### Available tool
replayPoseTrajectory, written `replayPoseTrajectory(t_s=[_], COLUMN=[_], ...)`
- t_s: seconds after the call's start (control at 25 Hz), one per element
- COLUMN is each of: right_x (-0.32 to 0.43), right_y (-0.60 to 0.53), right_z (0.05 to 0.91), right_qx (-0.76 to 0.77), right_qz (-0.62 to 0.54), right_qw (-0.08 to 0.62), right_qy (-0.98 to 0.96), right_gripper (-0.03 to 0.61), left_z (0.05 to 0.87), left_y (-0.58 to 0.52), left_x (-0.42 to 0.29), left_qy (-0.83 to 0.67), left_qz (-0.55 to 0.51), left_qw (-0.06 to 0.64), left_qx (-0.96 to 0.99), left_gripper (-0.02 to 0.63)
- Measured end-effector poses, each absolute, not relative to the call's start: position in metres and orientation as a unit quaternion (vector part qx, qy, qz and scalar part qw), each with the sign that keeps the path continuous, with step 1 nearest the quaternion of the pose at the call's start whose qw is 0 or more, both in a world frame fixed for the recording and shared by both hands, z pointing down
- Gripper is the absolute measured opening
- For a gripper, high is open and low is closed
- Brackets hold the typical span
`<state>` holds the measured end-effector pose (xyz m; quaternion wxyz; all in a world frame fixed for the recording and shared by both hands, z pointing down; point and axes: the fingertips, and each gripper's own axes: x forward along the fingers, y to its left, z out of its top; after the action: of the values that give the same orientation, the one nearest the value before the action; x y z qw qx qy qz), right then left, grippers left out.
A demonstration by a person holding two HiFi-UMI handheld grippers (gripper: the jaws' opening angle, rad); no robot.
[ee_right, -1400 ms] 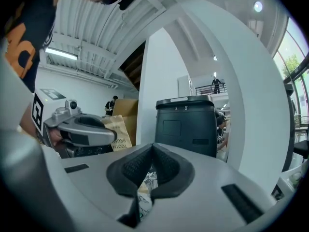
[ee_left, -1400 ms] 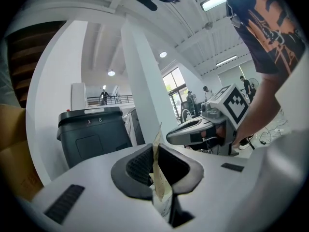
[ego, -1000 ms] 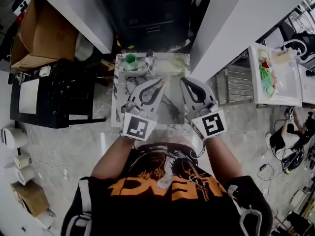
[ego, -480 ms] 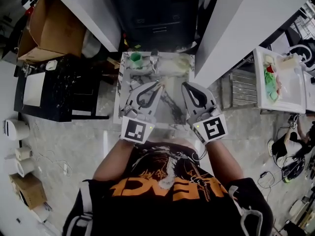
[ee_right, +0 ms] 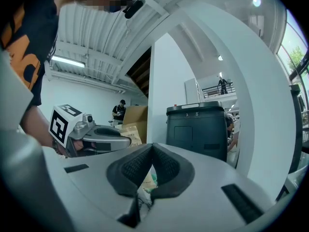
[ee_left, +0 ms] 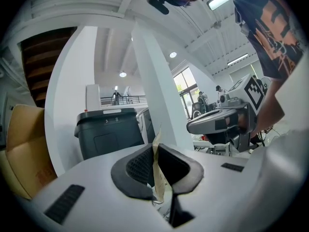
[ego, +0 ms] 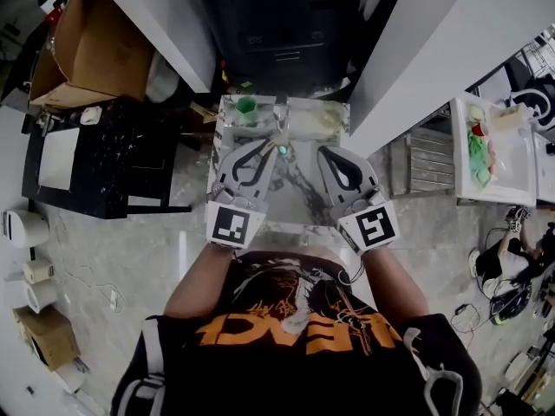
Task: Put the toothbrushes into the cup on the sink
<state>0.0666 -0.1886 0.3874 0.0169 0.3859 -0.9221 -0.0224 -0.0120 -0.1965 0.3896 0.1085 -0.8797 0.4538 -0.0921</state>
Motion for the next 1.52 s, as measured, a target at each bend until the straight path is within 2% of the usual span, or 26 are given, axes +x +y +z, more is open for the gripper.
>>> replayPoseTrajectory(t_s=[0.24, 0.52, 0.84, 0.92, 1.04, 1.52], right_x=[0.044, 0.015, -0.014, -0.016, -0.015, 0.005], right_y=[-0.205, -0.223, -0.237, -0.241, -0.247, -0.273], right_z=[0.394, 0.398, 0.396, 0.394, 0.404, 0.413], right_qx=[0.387, 0.378, 0.381, 0.387, 0.395, 0.451], right_qz=[-0.004, 0.008, 0.006, 0.004, 0.012, 0.021], right_qw=[0.027, 0.031, 0.036, 0.035, 0.069, 0.084], right_qy=[-0.922, -0.925, -0.924, -0.922, -0.916, -0.889], right_gripper=[0.014, 0.014, 0.014, 0.014, 0.014, 0.014], left_z=[0.392, 0.405, 0.446, 0.458, 0.477, 0.572], left_y=[-0.219, -0.257, -0.308, -0.323, -0.345, -0.376], left_x=[-0.048, -0.085, -0.132, -0.138, -0.144, -0.139], left_qy=[0.467, 0.481, 0.513, 0.514, 0.509, 0.485], left_qz=[-0.076, -0.109, -0.116, -0.120, -0.135, -0.187], left_qw=[0.089, 0.103, 0.071, 0.066, 0.065, 0.016], left_qx=[-0.877, -0.864, -0.848, -0.847, -0.848, -0.854], left_gripper=[0.051, 0.051, 0.051, 0.051, 0.051, 0.051])
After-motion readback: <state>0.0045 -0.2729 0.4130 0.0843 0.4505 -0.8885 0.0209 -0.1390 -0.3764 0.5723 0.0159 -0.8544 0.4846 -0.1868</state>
